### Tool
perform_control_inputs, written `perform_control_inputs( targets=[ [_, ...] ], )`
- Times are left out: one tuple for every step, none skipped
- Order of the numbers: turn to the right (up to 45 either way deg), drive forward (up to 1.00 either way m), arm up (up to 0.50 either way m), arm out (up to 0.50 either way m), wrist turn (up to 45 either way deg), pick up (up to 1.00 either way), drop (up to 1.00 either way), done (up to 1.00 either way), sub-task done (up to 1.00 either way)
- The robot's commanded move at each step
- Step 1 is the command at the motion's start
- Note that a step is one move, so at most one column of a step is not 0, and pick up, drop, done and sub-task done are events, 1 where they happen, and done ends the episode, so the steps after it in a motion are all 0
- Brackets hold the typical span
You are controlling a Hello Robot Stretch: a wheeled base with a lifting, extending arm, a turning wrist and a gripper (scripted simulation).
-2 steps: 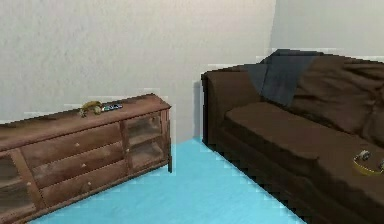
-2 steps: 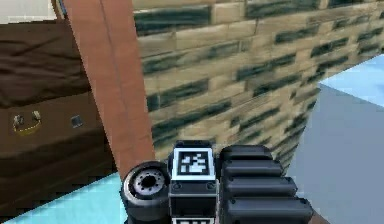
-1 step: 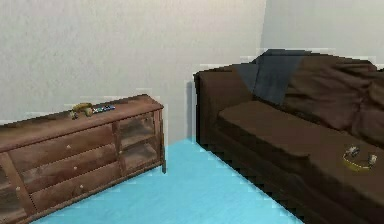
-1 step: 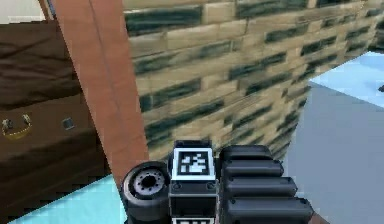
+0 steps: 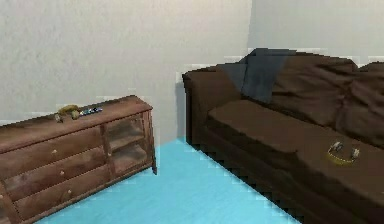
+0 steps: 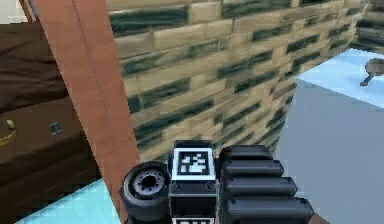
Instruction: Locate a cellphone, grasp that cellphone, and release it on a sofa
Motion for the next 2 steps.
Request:
perform_control_inputs(
  targets=[
    [0.0,0.35,0.00,0.00,0.0,0.00,0.00,0.00,0.00],
    [27.0,0.00,0.00,0.00,0.0,0.00,0.00,0.00,0.00]
  ],
)
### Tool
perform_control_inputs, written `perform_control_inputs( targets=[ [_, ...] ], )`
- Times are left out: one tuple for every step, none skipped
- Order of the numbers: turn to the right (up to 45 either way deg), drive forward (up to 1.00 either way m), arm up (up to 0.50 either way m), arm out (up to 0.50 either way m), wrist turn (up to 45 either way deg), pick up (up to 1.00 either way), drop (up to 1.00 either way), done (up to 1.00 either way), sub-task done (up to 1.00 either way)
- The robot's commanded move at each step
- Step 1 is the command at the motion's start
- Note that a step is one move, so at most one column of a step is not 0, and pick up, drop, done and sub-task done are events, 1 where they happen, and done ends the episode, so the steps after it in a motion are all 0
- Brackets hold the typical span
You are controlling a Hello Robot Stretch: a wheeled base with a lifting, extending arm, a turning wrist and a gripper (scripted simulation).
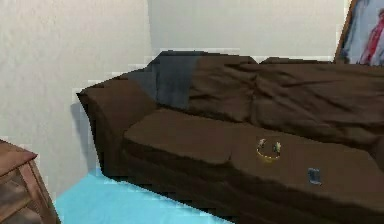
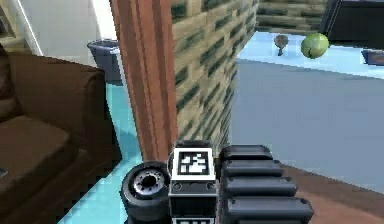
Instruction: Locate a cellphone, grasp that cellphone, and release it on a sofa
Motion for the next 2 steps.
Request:
perform_control_inputs(
  targets=[
    [0.0,0.70,0.00,0.00,0.0,0.00,0.00,0.00,0.00],
    [-45.0,0.00,0.00,0.00,0.0,0.00,0.00,0.00,0.00]
  ],
)
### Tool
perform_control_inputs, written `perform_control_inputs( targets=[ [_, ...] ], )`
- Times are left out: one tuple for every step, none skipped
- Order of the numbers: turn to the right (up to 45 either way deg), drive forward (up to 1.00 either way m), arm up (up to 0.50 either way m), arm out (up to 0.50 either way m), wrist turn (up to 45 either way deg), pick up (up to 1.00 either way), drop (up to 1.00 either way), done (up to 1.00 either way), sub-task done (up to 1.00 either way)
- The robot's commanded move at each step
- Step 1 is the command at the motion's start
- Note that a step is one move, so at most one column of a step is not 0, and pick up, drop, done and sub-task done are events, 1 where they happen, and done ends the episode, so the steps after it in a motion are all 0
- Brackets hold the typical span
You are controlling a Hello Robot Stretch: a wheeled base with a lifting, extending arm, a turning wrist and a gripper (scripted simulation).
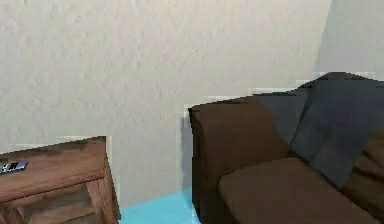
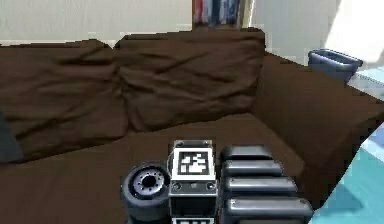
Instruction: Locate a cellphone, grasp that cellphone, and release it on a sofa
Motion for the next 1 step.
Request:
perform_control_inputs(
  targets=[
    [-45.0,0.00,0.00,0.00,0.0,0.00,0.00,0.00,0.00]
  ],
)
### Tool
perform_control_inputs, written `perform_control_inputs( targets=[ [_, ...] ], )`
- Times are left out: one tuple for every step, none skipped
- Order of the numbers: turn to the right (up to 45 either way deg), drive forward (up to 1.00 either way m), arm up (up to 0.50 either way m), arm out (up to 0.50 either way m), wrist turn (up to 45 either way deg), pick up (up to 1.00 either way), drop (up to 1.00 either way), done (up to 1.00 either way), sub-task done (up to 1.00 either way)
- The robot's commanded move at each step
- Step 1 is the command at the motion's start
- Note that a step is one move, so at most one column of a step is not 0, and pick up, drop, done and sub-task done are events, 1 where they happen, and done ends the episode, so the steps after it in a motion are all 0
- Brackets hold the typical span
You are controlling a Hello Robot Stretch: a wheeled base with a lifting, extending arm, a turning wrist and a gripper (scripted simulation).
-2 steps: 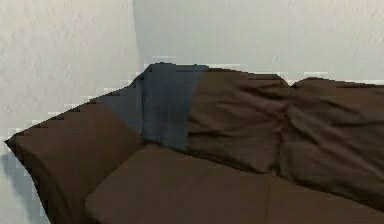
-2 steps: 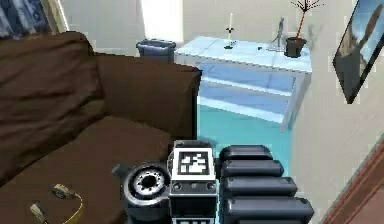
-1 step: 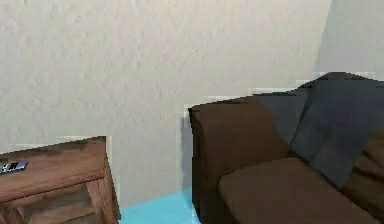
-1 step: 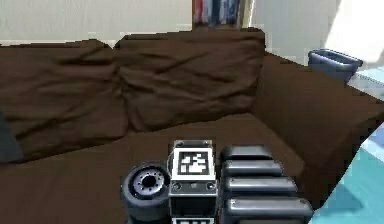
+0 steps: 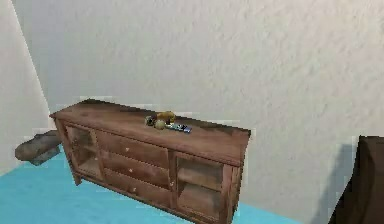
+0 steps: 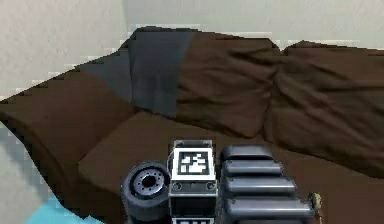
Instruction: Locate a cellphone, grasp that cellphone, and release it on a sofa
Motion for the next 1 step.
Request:
perform_control_inputs(
  targets=[
    [-27.0,0.00,0.00,0.00,0.0,0.00,0.00,0.00,0.00]
  ],
)
